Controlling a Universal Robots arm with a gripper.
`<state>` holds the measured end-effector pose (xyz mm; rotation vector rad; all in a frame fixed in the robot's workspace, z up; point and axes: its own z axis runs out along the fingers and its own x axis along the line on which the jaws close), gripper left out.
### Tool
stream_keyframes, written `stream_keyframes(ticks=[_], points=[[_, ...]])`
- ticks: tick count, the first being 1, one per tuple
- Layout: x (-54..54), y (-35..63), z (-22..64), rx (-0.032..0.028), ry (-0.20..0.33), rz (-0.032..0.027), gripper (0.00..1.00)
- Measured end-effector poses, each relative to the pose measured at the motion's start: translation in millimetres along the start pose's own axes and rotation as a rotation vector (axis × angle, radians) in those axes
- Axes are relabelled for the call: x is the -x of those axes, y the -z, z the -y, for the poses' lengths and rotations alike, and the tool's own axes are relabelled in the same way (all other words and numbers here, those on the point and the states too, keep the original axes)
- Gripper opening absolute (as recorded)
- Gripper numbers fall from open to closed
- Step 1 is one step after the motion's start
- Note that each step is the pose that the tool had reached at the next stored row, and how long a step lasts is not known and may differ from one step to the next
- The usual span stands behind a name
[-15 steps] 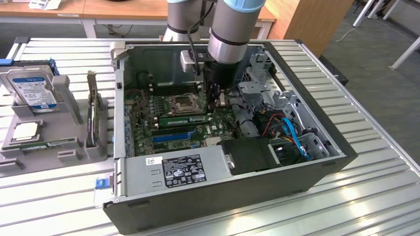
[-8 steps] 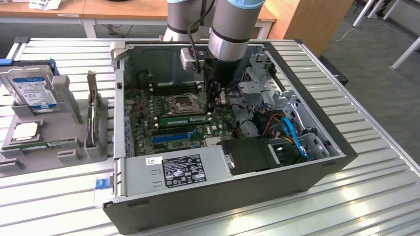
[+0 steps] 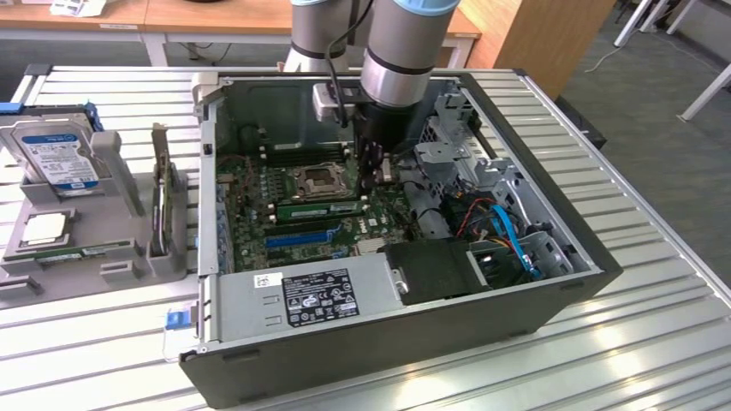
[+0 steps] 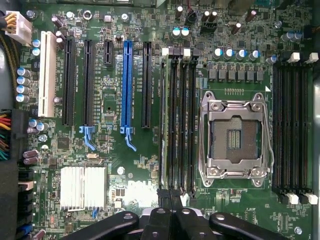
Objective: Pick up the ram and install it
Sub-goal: 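Press down the ram until it locks into place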
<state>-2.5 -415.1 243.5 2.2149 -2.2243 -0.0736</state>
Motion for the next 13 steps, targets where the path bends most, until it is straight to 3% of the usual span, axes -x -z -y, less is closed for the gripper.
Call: stream_keyframes(ticks=[5, 13], points=[[0.0, -0.4, -9.8, -0.0015, 0.0, 0.0002, 0.1], [-0.2, -1.1, -31.5, -0.0116, 0.0, 0.0003, 0.1]])
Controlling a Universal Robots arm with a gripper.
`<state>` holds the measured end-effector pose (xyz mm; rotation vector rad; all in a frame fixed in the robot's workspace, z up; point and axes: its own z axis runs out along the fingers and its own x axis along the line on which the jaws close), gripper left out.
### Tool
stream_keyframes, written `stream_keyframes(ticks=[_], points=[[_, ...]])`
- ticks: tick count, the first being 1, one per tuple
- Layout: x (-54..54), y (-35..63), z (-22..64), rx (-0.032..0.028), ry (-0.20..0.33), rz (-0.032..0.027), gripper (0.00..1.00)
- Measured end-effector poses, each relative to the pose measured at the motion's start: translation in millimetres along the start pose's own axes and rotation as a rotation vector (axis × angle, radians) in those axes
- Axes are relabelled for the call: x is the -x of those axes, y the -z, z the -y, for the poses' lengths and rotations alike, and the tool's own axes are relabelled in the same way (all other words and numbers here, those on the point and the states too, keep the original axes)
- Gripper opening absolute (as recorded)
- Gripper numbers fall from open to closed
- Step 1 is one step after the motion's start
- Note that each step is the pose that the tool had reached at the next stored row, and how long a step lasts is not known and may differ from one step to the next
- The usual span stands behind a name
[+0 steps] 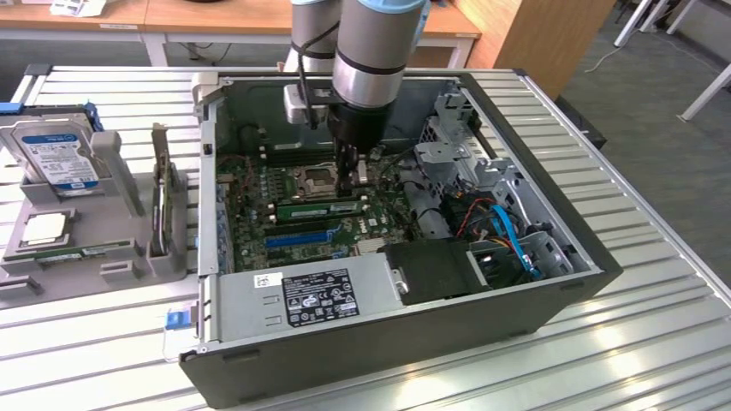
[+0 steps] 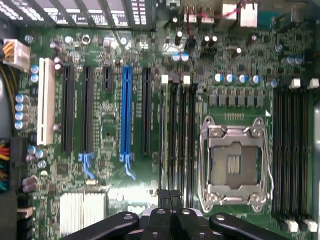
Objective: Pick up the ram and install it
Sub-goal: 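Press down the ram until it locks into place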
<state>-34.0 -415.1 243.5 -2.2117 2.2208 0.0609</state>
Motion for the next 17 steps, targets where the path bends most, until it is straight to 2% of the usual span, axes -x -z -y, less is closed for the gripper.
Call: stream_keyframes(ticks=[12, 14, 17], points=[[-0.1, -0.7, -29.5, -0.0164, 0.001, 0.0001, 0.1], [-0.2, -1.0, -42.1, -0.0216, 0.001, 0.0002, 0.1], [-0.2, -1.2, -53.6, -0.0248, 0.001, 0.0002, 0.1]])
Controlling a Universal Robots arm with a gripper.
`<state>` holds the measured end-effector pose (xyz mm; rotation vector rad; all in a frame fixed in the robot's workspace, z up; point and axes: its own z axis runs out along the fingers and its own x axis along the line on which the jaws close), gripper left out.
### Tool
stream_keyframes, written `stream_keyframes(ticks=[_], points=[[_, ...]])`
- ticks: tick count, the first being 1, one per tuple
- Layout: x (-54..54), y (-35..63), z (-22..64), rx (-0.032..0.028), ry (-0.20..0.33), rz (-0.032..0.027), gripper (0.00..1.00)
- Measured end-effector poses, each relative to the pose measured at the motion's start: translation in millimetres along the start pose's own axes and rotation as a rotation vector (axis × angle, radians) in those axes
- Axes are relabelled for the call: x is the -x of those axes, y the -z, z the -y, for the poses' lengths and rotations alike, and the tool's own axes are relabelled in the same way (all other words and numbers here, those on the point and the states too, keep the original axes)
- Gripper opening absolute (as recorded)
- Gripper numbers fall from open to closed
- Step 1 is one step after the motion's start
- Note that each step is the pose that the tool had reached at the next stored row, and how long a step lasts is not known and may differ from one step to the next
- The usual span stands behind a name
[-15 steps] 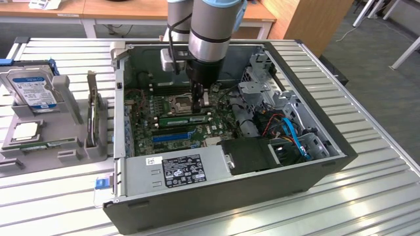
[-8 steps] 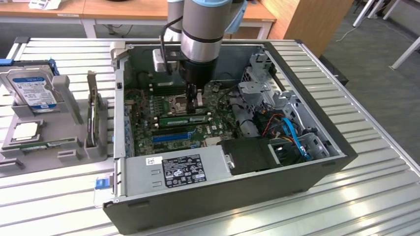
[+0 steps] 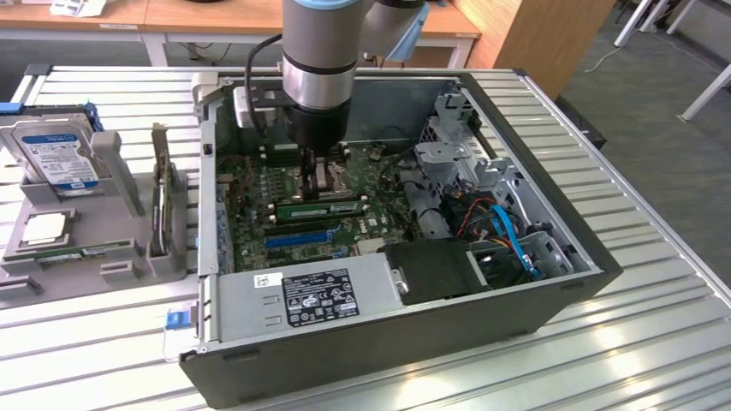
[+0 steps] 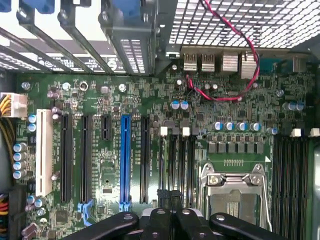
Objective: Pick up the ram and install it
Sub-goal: 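Press down the ram until it locks into place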
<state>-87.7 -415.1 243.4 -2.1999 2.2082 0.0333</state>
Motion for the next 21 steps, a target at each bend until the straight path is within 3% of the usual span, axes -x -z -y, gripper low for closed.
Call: stream_keyframes(ticks=[21], points=[[-0.3, -7.0, -1.3, -0.0001, 0.0, -0.0003, 0.1]])
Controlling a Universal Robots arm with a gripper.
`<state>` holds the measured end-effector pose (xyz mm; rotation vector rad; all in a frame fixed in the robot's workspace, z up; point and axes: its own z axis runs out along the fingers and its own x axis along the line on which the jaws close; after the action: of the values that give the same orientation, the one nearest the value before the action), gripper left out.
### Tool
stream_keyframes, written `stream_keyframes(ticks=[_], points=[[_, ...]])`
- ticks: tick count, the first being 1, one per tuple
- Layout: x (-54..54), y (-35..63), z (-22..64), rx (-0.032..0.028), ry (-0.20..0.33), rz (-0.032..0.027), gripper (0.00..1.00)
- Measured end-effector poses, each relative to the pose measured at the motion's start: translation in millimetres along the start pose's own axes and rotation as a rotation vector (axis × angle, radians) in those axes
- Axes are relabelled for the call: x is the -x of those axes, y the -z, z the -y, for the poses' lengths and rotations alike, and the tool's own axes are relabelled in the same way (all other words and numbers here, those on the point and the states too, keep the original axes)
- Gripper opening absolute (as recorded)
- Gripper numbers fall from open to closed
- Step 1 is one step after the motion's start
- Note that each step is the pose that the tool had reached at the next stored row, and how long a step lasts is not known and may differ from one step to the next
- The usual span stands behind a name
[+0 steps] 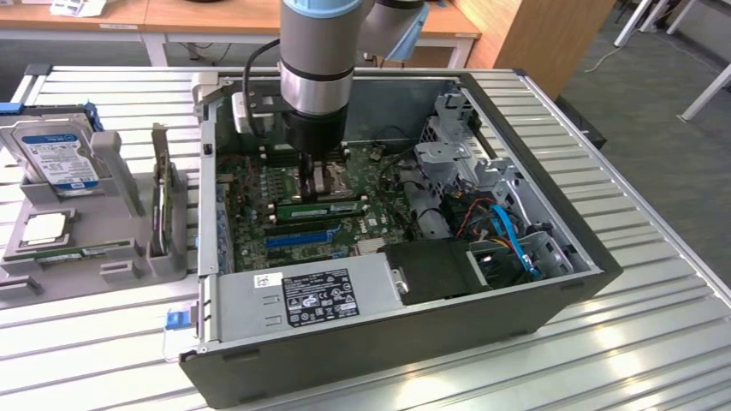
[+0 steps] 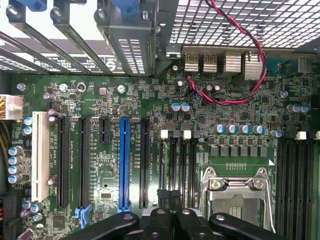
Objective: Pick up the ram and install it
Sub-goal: 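Press down the ram until it locks into place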
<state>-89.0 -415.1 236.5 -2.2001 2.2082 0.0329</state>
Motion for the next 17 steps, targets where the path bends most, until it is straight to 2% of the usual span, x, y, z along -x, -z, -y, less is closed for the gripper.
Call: stream_keyframes(ticks=[17], points=[[-0.2, -5.4, 0.0, 0.0, 0.0, 0.0, 0.1]])
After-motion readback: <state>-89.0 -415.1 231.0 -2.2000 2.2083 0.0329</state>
